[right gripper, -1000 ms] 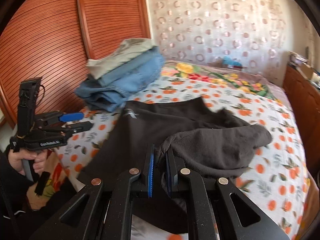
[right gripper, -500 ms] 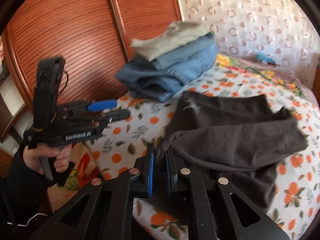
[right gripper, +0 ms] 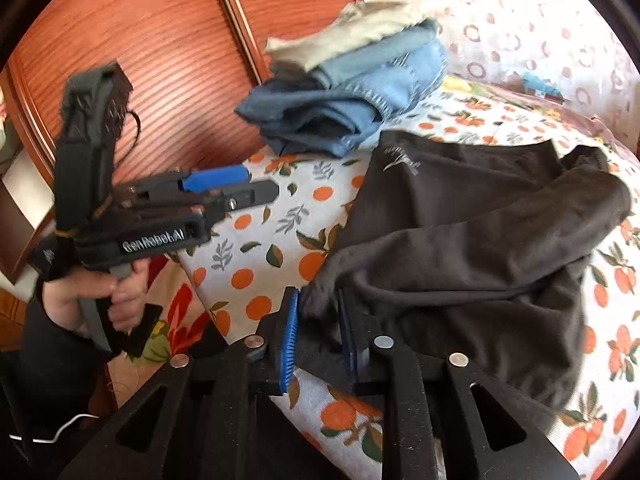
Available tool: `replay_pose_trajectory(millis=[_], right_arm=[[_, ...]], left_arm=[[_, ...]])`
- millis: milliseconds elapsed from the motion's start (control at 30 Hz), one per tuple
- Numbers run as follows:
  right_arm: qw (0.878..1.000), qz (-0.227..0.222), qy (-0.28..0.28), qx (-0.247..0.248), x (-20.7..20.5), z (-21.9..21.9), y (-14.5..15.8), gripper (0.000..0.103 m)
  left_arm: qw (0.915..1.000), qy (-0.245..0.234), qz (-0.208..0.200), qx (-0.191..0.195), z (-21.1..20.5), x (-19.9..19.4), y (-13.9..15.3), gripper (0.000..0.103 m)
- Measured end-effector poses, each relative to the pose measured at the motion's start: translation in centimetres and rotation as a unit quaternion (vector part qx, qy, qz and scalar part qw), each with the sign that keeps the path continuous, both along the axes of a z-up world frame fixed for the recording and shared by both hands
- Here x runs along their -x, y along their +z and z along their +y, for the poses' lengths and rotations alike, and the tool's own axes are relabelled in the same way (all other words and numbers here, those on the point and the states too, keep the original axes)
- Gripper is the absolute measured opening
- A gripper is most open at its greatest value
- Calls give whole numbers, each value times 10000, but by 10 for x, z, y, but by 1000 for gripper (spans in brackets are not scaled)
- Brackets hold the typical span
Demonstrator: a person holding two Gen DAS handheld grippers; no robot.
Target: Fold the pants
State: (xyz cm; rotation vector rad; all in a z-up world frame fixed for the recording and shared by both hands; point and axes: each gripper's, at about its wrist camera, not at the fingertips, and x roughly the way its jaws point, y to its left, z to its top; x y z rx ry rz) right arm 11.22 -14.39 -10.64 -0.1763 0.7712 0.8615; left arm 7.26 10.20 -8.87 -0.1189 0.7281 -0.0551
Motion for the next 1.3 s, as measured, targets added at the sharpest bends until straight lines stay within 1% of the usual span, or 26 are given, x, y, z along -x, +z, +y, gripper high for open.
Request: replay_pose_trajectory(millis=[67, 133, 233, 467, 600, 733, 833, 900, 1000, 1033, 1067, 1167, 1233, 1300], right_arm=[[9999, -83, -82, -5, 3, -8, 5, 35], [9996, -204, -168, -17, 6, -19, 9, 35], [9979, -440, -480, 7, 5, -36, 17, 35], [9871, -887, -1313, 232, -34, -73, 34, 35], [9817, -1086, -1515, 392, -59, -76, 45, 35], [9798, -1243, -1453, 595, -87, -58, 49, 35], [9813, -1091, -1366, 803, -115, -40, 38, 35], [9830, -900, -1271, 974, -127, -35, 29, 35], [9808, -807, -1233, 1276, -138, -26, 17, 35], [9809, -752, -1209, 1325, -139, -25, 14, 35], [9815, -643, -1156, 1385, -142, -24, 11, 35], [9801, -633, -1158, 1483, -148, -22, 8, 35], [9802, -642, -1110, 1511, -148, -20, 10, 34], [9808, -636, -986, 1556, -146, -19, 11, 16]], left_arm=[[10000, -62, -6, 32, -5, 0, 0, 55], [9999, -150, -10, 66, -11, 0, 1, 55], [9995, -282, -28, 120, -20, 0, 3, 55], [9981, -571, -23, 223, -41, 0, 3, 55], [9973, -683, 38, 281, -50, -1, -2, 55], [9959, -825, 138, 348, -59, -2, -9, 55], [9945, -940, 189, 412, -63, 0, -14, 54], [9939, -978, 217, 453, -64, 1, -16, 49], [9940, -948, 299, 458, -65, 2, -19, 41], [9936, -961, 338, 486, -65, 2, -21, 36], [9931, -993, 359, 508, -65, 2, -23, 33], [9922, -1051, 383, 558, -67, 4, -26, 29], [9917, -1079, 385, 582, -68, 5, -27, 28], [9914, -1094, 392, 602, -67, 5, -28, 28]])
